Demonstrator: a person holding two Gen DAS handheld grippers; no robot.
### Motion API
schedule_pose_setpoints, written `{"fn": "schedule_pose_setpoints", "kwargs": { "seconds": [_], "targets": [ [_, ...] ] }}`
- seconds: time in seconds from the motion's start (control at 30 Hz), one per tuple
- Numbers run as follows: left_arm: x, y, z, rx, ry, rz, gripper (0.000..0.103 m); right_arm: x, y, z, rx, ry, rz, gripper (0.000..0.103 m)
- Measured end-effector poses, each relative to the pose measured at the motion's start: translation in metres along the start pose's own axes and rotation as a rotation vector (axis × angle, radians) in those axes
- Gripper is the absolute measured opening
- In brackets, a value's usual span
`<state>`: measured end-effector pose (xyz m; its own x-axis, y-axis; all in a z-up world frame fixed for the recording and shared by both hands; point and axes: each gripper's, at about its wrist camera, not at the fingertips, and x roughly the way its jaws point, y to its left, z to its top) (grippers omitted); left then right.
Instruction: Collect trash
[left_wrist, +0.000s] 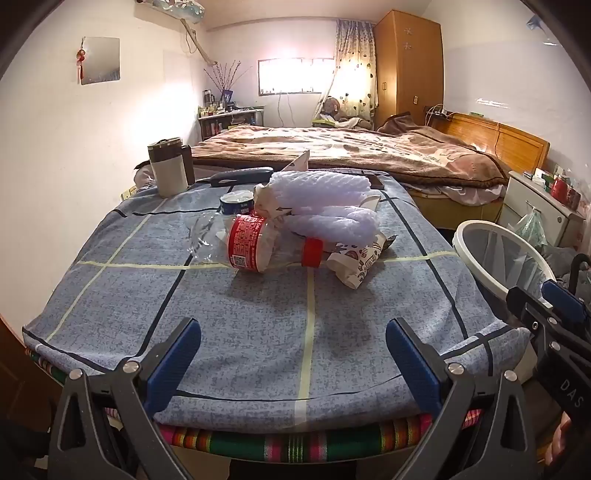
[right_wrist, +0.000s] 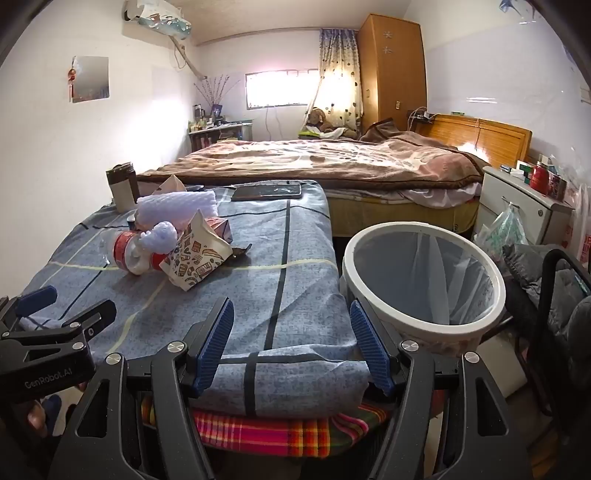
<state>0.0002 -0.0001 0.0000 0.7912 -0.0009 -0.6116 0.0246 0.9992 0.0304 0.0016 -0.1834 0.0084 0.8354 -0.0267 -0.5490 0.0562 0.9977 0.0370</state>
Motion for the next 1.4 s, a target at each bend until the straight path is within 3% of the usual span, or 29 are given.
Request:
{"fn": "schedule_pose_setpoints", "kwargs": {
  "seconds": [1.4],
  "targets": [
    [-0.0008, 0.0004, -0.0035, -0.012, -0.004, -0.002, 0.102, -0.0036, -0.0018, 0.0007, 0.005, -0.009, 0.003, 0.067]
  ]
}}
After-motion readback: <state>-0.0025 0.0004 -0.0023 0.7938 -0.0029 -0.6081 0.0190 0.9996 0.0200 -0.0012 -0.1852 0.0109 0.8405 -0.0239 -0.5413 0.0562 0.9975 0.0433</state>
